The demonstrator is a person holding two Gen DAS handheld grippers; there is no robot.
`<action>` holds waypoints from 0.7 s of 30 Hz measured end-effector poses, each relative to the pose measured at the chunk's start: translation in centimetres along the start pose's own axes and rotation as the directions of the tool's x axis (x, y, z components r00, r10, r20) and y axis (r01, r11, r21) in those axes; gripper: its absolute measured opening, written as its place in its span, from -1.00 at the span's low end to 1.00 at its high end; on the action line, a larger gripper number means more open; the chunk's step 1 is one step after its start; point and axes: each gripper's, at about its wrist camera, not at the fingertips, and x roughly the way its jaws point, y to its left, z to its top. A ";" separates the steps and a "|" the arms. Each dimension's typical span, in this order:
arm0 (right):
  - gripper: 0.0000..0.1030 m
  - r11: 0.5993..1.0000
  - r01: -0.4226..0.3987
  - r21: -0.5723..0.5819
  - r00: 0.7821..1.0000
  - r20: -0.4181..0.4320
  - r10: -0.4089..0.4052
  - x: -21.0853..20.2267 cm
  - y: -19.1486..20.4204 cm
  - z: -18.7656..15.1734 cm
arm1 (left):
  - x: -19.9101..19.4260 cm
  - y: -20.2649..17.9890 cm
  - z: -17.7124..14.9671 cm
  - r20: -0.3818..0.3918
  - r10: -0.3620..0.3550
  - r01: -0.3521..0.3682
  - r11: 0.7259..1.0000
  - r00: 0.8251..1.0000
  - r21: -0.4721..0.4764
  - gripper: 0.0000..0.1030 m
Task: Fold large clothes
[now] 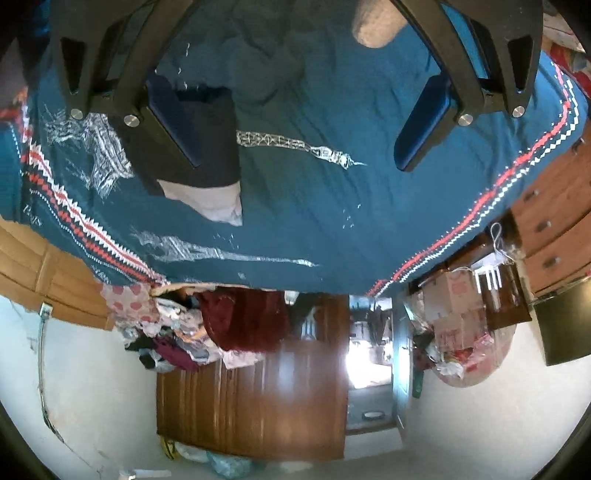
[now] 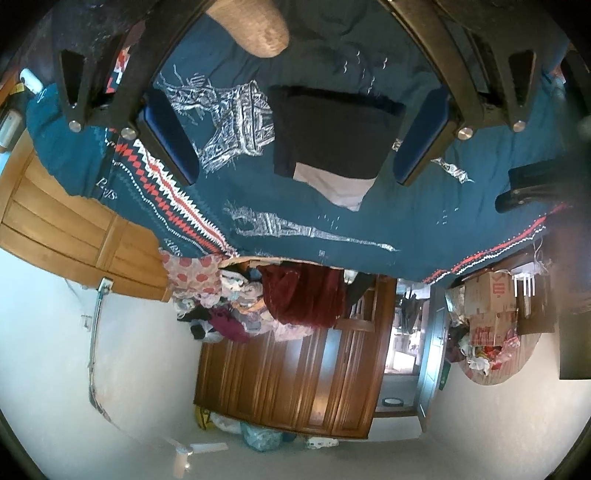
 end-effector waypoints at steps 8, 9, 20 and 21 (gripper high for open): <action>1.00 0.999 -0.030 0.041 0.995 -0.090 0.033 1.1 -0.7 -1.3 | -0.1 -1.7 -1.1 -0.004 -0.002 0.003 0.995 1.000 0.099 1.00; 1.00 0.999 -0.029 0.039 0.995 -0.095 0.033 1.1 -0.7 -1.4 | -0.1 -2.0 -1.2 -0.008 -0.001 0.002 0.995 1.000 0.105 1.00; 1.00 0.999 -0.036 0.038 0.984 -0.172 0.042 2.3 -0.5 -2.4 | 0.0 -3.5 -1.8 -0.025 -0.032 0.035 0.989 0.999 0.142 1.00; 1.00 0.999 -0.033 0.037 0.983 -0.177 0.039 2.3 -0.4 -2.5 | 0.0 -3.5 -2.0 -0.027 -0.030 0.033 0.989 0.999 0.145 1.00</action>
